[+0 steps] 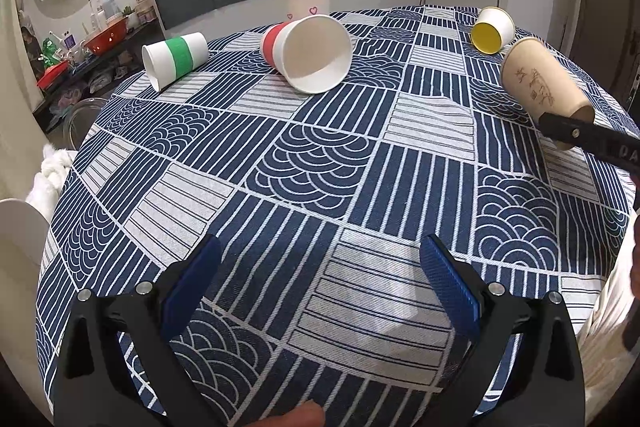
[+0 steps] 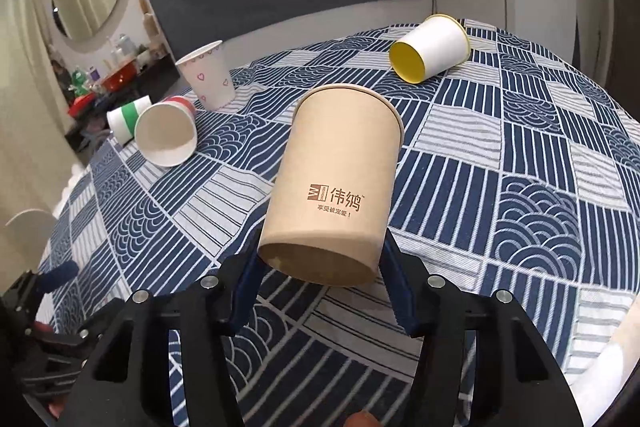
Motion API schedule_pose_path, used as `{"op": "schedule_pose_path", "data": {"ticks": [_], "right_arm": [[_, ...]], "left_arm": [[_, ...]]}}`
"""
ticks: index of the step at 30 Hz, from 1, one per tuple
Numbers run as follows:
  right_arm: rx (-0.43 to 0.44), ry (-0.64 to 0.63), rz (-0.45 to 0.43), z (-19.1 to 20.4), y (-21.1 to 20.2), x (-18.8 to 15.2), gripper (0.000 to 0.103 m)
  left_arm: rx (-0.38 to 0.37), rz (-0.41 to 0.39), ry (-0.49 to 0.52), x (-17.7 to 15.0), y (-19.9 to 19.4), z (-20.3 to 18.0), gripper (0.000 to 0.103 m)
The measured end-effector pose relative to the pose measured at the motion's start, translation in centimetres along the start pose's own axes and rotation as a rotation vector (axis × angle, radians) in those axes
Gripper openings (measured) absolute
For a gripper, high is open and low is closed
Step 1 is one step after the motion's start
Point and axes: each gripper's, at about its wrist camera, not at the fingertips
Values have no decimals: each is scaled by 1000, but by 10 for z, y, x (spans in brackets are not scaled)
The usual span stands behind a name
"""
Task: Flip cup upside down
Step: 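Lift the tan kraft cup with the right gripper, then rotate the right gripper to turn the cup's open rim downward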
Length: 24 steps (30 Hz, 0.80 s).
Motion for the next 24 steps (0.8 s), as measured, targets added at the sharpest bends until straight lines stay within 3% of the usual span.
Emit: {"op": "schedule_pose_path", "data": {"ticks": [7,11,23,24], "right_arm": [[62,-77,77,-8,-26,34,51],[76,-129,222,-9,-26,60,51],[-23,-279,676,3,17,108,51],[-31,-276,685,5,21,111,51]], "left_arm": [[-18,0,-5,12,-4,-13,97],[-17,-6,5,22,-4,-22,97],[-46,-16,22,58,14,-34,97],[-52,-16,25,62,17,-34,97]]}}
Point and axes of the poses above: each gripper's, at about its wrist camera, not at the fingertips, and y roughly the way its jaws point, z to its left, x to its top, and after that the axes turned 15 degrees about y, right-handed
